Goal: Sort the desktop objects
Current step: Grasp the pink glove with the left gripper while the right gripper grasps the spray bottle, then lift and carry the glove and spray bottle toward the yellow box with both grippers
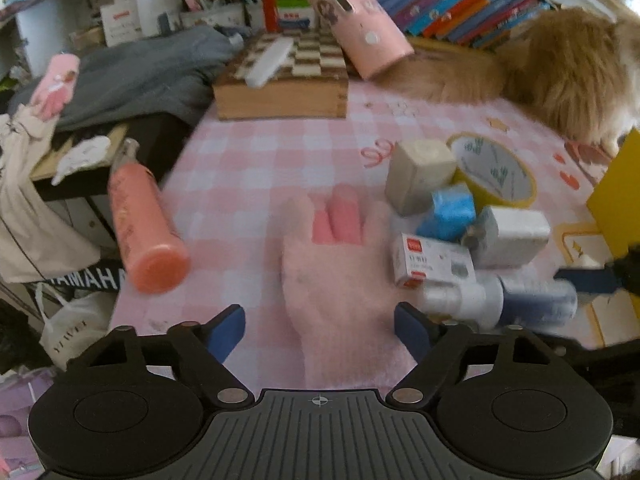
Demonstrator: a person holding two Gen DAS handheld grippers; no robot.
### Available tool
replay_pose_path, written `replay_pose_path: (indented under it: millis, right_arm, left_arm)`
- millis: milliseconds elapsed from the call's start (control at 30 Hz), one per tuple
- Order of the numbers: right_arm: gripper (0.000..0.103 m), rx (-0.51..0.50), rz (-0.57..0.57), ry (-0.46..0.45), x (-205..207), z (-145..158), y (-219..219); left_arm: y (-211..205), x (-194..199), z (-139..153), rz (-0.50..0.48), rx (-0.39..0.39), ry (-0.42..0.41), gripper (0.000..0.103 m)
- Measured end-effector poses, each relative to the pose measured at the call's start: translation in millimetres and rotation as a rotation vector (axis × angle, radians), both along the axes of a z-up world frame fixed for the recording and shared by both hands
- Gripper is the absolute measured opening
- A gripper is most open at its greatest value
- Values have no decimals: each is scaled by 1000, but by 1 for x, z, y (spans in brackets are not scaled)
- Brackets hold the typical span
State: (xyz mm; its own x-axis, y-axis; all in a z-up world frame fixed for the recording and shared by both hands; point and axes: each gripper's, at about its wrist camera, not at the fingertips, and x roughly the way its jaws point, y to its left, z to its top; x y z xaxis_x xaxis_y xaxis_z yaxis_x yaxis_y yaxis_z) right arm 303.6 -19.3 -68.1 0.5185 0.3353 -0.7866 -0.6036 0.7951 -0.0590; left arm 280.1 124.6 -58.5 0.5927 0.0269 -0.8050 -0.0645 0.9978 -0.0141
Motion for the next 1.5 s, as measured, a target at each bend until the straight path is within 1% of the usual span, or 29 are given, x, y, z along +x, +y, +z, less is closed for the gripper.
replay_pose_path:
  millis: [67, 133, 167, 233, 367, 400, 467, 533, 567, 600, 667, 733, 767, 833, 900, 933, 1000, 1133, 1333, 1500]
  right_arm:
    - [59, -19, 26, 5, 5, -3, 1]
    - [61, -26, 53, 6, 8, -5, 3]
    - [63, -29, 65, 4, 9, -5, 3]
    - [70, -30, 90, -10, 11, -7, 5]
    - [69, -31, 154, -16, 13, -8, 12]
    - [65, -25, 164, -11, 13, -8, 13]
    - [56, -22, 182, -4, 13, -7, 14]
    - [45, -26, 200, -2, 9, -5, 14]
    - [42, -32, 201, -6, 6, -5, 12]
    - [38, -35, 197, -13, 3, -4, 11]
    - [37, -27, 178, -13, -4, -4, 6]
    - [34, -6, 152, 7, -9, -4, 0]
    - [33, 6, 137, 21, -10, -3, -2]
    - [31, 34, 99, 54, -13, -2, -6]
    - [31, 63, 66, 85, -15, -1, -10]
    - [31, 77, 51, 97, -17, 0, -12]
    - [31, 105, 29, 106, -21, 3, -15]
    - [31, 134, 10, 80, -33, 13, -20]
    - [31, 172, -14, 64, -50, 25, -25]
    - [31, 193, -36, 56, -68, 32, -30]
  left_arm:
    - [-2, 0, -2, -6, -6, 0, 80]
    - [-3, 0, -3, -4, -20, 4, 77]
    - [-3, 0, -4, 0, -30, 7, 77]
    - [-4, 1, -4, 7, -34, 8, 77]
    - [-5, 3, -4, -2, -29, 11, 76]
    - [-5, 3, -4, -5, -30, 12, 74]
    - [-5, 2, -3, -16, -35, 6, 68]
    - [-9, -1, -2, -24, -40, 2, 58]
    - [-12, -3, -1, -32, -41, 2, 55]
    - [-15, -5, -1, -41, -39, 1, 51]
    - [-21, -10, -1, -49, -40, -3, 44]
    - [-23, -16, 0, -41, -53, -8, 30]
    - [-23, -17, 1, -37, -62, -7, 27]
    - [-22, -23, 5, -29, -69, -11, 20]
    - [-20, -31, 12, -20, -79, -32, 18]
    - [-18, -36, 16, -13, -85, -47, 13]
    - [-15, -45, 25, 2, -90, -71, 12]
    - [-10, -63, 38, 28, -92, -113, 12]
    - [-11, -86, 51, 37, -89, -161, 12]
    - [-14, -103, 60, 22, -118, -187, 11]
